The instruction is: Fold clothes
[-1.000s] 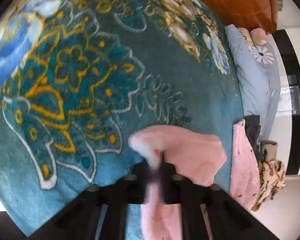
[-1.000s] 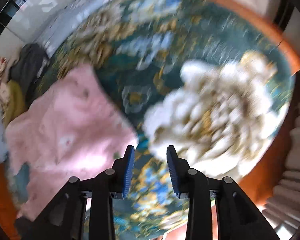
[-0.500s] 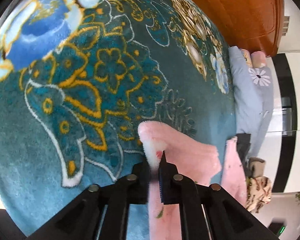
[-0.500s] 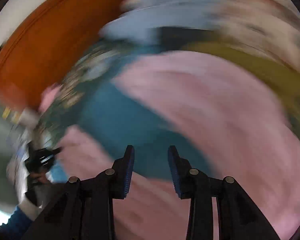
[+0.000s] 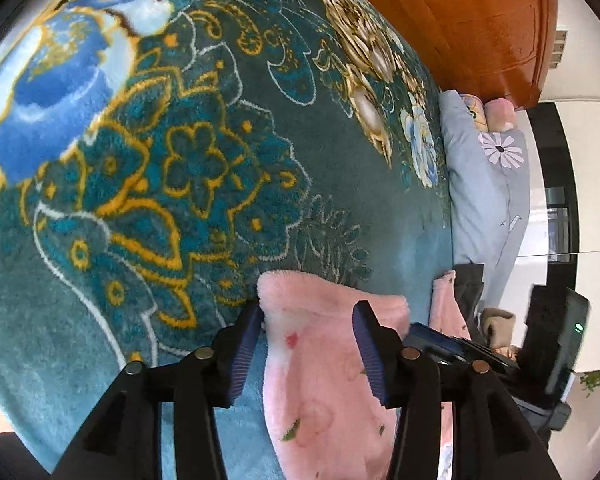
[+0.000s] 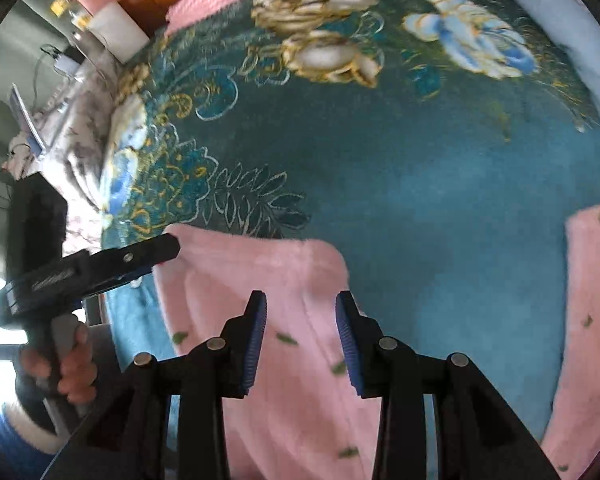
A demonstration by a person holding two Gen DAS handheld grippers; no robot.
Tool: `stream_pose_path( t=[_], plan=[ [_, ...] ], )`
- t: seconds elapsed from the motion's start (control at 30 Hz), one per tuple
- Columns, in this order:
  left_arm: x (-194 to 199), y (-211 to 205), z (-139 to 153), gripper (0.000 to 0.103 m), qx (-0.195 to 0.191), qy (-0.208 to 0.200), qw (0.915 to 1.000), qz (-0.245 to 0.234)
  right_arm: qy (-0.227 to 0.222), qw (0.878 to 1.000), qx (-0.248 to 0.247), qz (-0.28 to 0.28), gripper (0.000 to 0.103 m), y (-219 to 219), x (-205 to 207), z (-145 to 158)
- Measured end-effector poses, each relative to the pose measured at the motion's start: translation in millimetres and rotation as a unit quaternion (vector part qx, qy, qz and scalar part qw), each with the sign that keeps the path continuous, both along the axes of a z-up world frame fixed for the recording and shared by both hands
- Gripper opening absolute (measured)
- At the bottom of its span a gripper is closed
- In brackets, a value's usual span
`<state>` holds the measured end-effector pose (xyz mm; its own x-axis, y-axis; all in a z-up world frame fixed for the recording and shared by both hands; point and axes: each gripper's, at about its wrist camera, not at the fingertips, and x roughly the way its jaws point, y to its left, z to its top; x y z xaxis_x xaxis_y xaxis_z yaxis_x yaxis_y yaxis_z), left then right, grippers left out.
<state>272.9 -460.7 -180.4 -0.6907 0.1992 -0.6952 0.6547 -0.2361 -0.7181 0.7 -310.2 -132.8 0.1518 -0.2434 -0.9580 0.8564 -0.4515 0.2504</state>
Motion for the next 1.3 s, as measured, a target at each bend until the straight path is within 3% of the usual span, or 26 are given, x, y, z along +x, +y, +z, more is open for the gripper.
stream_pose_path(
  t=[0.1, 0.13, 0.17, 0.27, 0.4, 0.47, 0.6, 0.63, 0.67, 0.7, 0.73, 0.8, 0.97, 1.07, 1.17, 1.3],
  plan=[
    [3.8, -2.2, -1.7, 0.052, 0.007, 0.010, 0.9999, 0.002, 0.003, 1.000, 0.028, -0.004, 0.036, -8.0, -1.2, -8.6],
    [4.5, -2.4, -1.9, 0.052, 0.008, 0.013, 0.9999, 0.001, 0.006, 0.999, 0.034, -0.003, 0.026, -9.9, -1.3, -10.6],
    [5.1, -2.7, -2.2, 0.052, 0.009, 0.016, 0.9998, 0.001, 0.010, 0.999, 0.040, -0.004, 0.005, -11.3, -1.4, -12.0],
    [7.0, -3.4, -3.0, 0.053, 0.013, 0.025, 0.9996, 0.000, 0.025, 0.999, 0.044, 0.002, 0.005, -12.5, 0.1, -7.9],
    [9.8, -0.9, -5.9, 0.057, 0.013, 0.042, 0.9990, 0.002, 0.029, 0.999, -0.029, 0.011, 0.004, -9.0, -4.3, 35.3],
    [8.1, -0.4, -10.1, 0.058, 0.021, 0.048, 0.9986, 0.010, 0.043, 0.998, -0.042, 0.005, 0.004, -9.8, -12.7, 47.4],
    [1.3, -1.5, -12.2, 0.053, 0.033, 0.050, 0.9979, 0.024, 0.047, 0.999, 0.002, -0.003, 0.004, -8.0, -26.3, 22.6],
    [-1.5, -1.4, -10.4, 0.048, 0.024, 0.042, 0.9985, 0.025, 0.045, 0.999, 0.001, -0.007, 0.004, -7.9, -28.1, 21.4],
    [-4.4, -1.5, -8.5, 0.023, 0.012, 0.030, 0.9992, 0.025, 0.040, 0.999, -0.004, -0.013, 0.004, -7.5, -30.0, 22.1],
    [-5.9, -1.9, -6.9, 0.007, 0.009, 0.023, 0.9993, 0.028, 0.038, 0.999, -0.008, -0.016, 0.004, -7.5, -31.2, 24.2],
    [-7.3, -2.3, -5.2, 0.006, 0.006, 0.016, 0.9994, 0.031, 0.040, 0.999, -0.010, -0.015, 0.004, -8.1, -31.3, 26.9],
    [-2.4, -1.2, 13.7, 0.006, -0.007, 0.041, 0.9983, 0.042, 0.046, 0.999, -0.015, -0.006, 0.004, -7.6, -28.8, 34.3],
    [13.9, -3.8, 57.7, 0.006, -0.078, 0.046, 0.9952, 0.036, 0.039, 0.996, -0.074, 0.019, 0.004, -10.2, -21.3, 59.4],
    [2.2, -11.0, 26.6, 0.006, -0.068, -0.018, 0.9973, 0.021, 0.046, 0.999, -0.022, 0.018, 0.004, -30.5, -25.1, 18.0],
    [1.7, -14.1, 13.9, 0.006, -0.065, -0.035, 0.9972, 0.010, 0.030, 0.999, 0.007, 0.005, 0.004, -39.2, -28.9, -13.5],
    [-0.4, -16.8, 17.2, 0.011, -0.058, -0.023, 0.9980, -0.010, 0.022, 0.999, -0.009, 0.028, 0.006, -35.8, -26.4, -12.2]
  ],
)
